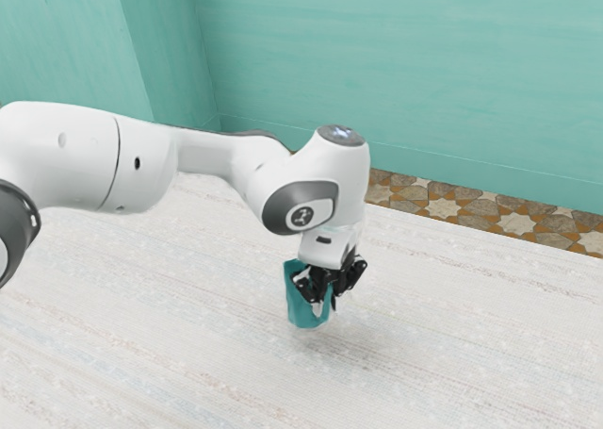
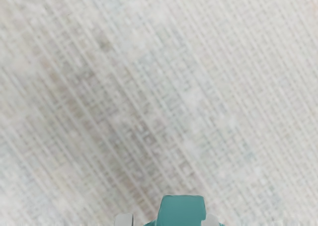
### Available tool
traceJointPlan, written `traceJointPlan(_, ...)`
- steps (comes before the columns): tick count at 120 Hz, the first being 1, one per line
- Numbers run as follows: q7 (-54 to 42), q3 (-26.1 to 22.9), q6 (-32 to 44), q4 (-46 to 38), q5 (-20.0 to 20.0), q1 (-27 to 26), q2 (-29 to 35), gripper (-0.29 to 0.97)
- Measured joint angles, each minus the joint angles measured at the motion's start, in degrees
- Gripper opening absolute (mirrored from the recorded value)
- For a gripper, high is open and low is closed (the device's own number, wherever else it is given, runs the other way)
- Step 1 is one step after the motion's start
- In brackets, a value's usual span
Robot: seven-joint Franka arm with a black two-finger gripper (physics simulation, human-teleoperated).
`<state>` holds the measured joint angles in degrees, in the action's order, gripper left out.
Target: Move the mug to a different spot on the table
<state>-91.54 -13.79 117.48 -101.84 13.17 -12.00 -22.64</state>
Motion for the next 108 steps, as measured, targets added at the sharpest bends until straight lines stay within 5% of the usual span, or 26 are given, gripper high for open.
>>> traceJointPlan(34, 3.5, 7.4, 1.2, -0.7, 5.0, 0.2, 1.7, -0.07)
traceJointPlan(72, 8.1, 11.8, 6.4, -10.3, 3.5, 2.6, 5.6, -0.11)
traceJointPlan(108, 11.4, 13.0, 12.1, -13.5, 2.9, 5.0, 2.6, -0.11)
